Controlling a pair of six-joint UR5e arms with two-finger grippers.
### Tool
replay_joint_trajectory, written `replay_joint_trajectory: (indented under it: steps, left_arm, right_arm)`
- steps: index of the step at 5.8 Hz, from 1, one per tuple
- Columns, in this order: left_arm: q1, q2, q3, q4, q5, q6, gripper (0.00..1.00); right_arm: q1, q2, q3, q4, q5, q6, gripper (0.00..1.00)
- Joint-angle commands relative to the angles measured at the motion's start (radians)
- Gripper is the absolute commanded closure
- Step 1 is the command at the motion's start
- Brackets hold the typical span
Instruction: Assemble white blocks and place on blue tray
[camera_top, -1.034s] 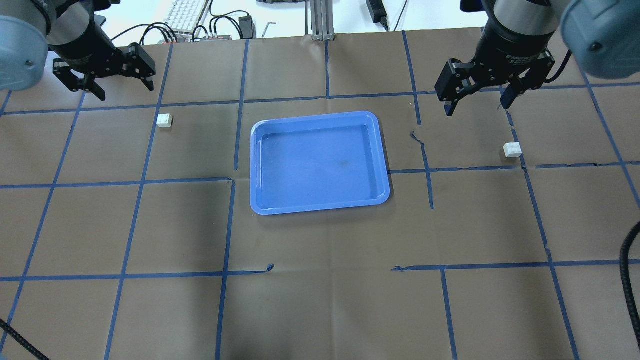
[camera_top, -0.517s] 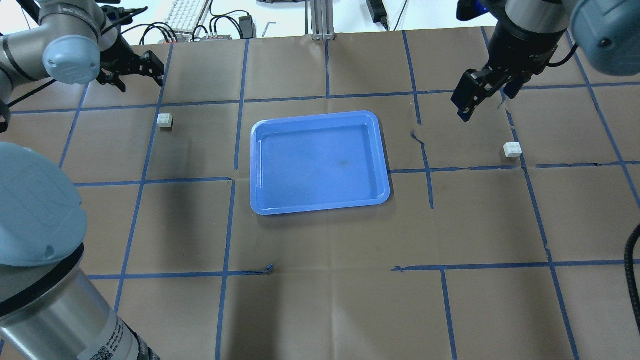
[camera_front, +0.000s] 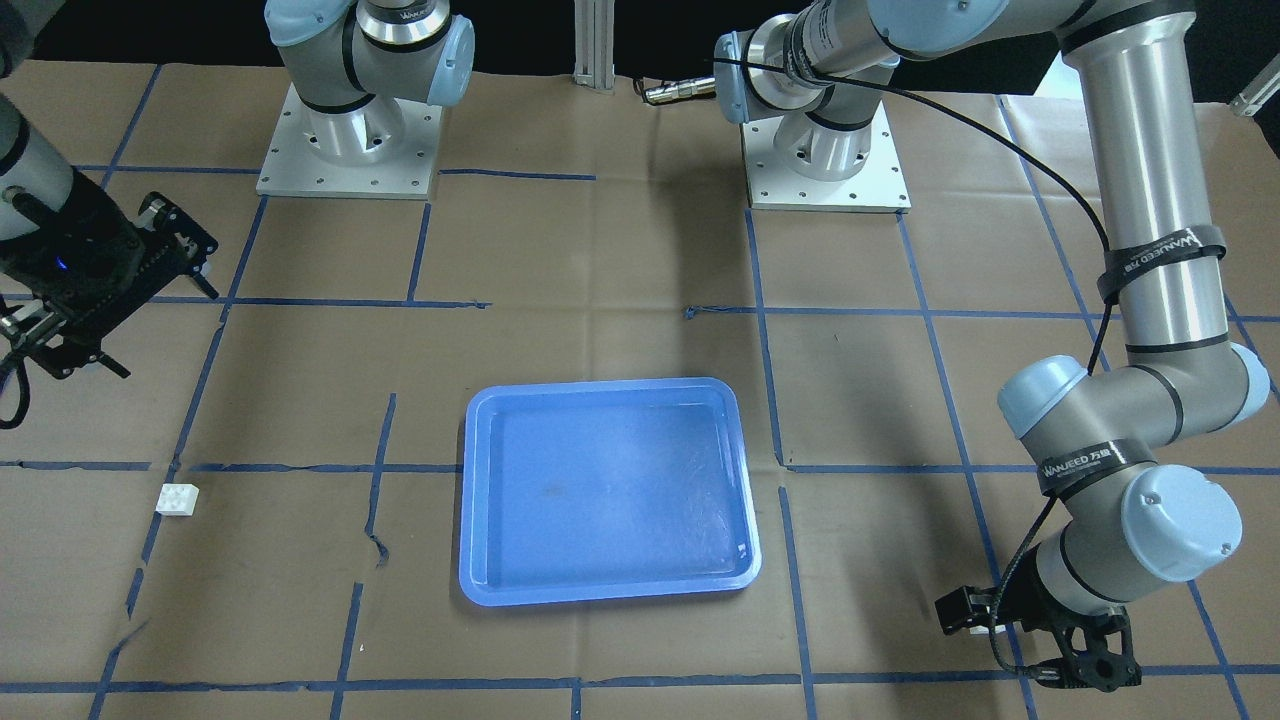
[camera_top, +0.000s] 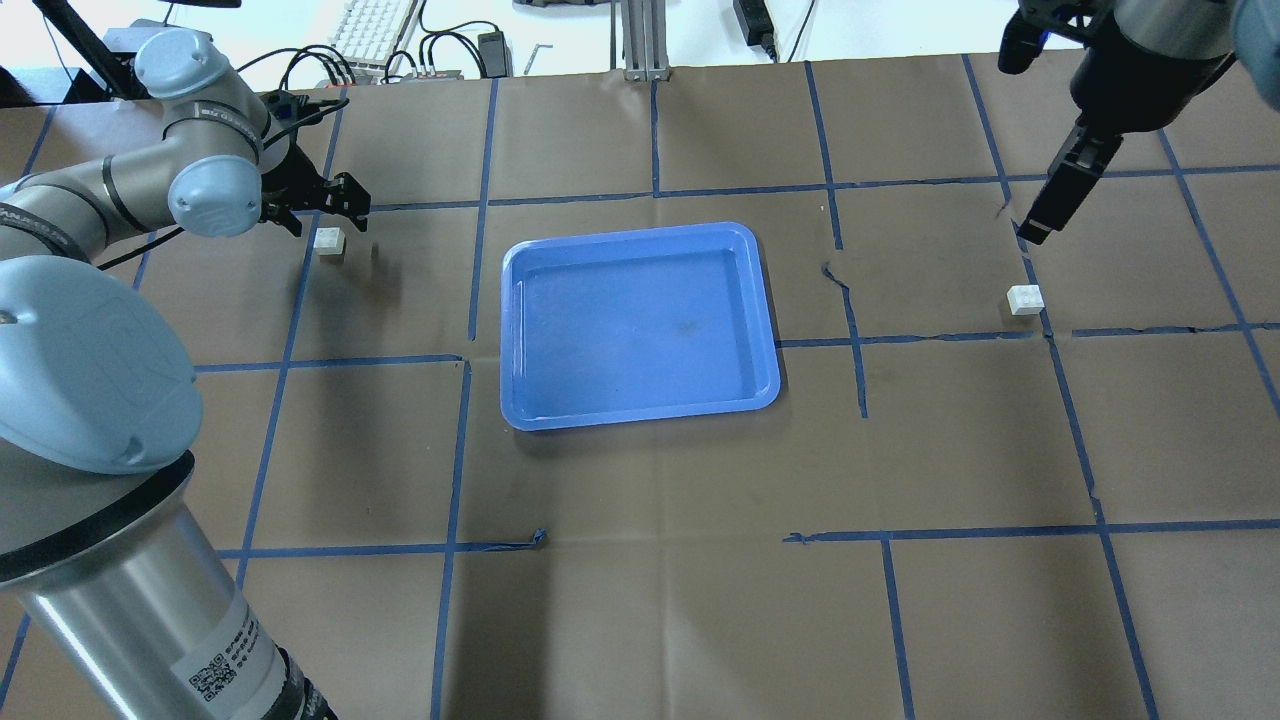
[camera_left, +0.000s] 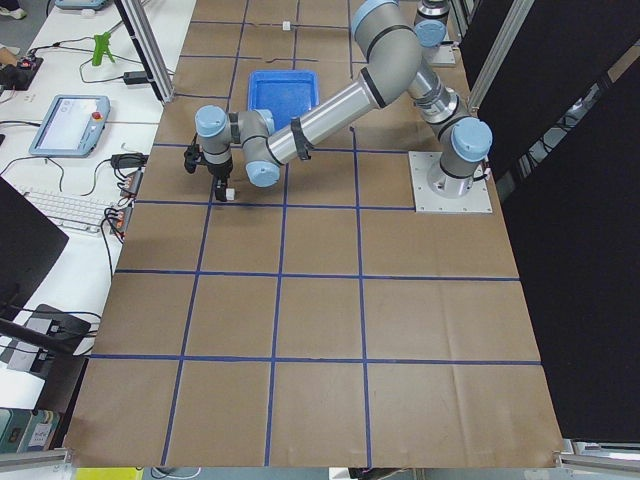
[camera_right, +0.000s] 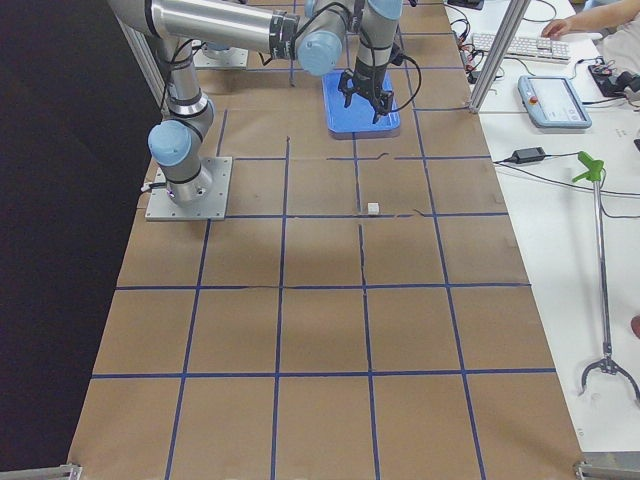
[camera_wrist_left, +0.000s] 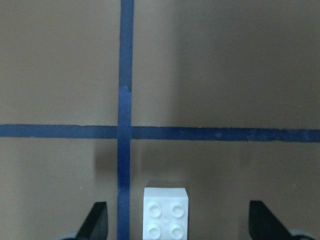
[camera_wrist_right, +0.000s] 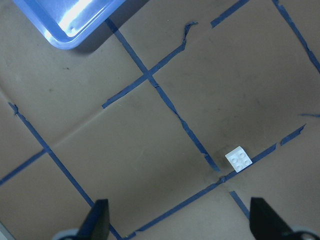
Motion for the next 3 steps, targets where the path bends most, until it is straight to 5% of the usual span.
replay_joint_trajectory:
  steps: [1, 2, 3]
  left_arm:
    - [0.0, -0.004, -0.016, 0.004, 0.001, 0.019, 0.41]
    - [0.0, 0.0, -0.011, 0.011, 0.001, 0.023, 0.84]
    - [0.0, 0.007, 0.003, 0.004, 0.001, 0.02, 0.97]
  right_arm:
    - [-0.105, 0.107, 0.0, -0.053, 0.09, -0.48, 0.0]
    - [-0.159, 0.176, 0.0, -0.094, 0.159, -0.684, 0.01]
    - [-0.234, 0.256, 0.001, -0.104, 0.302, -0.856, 0.01]
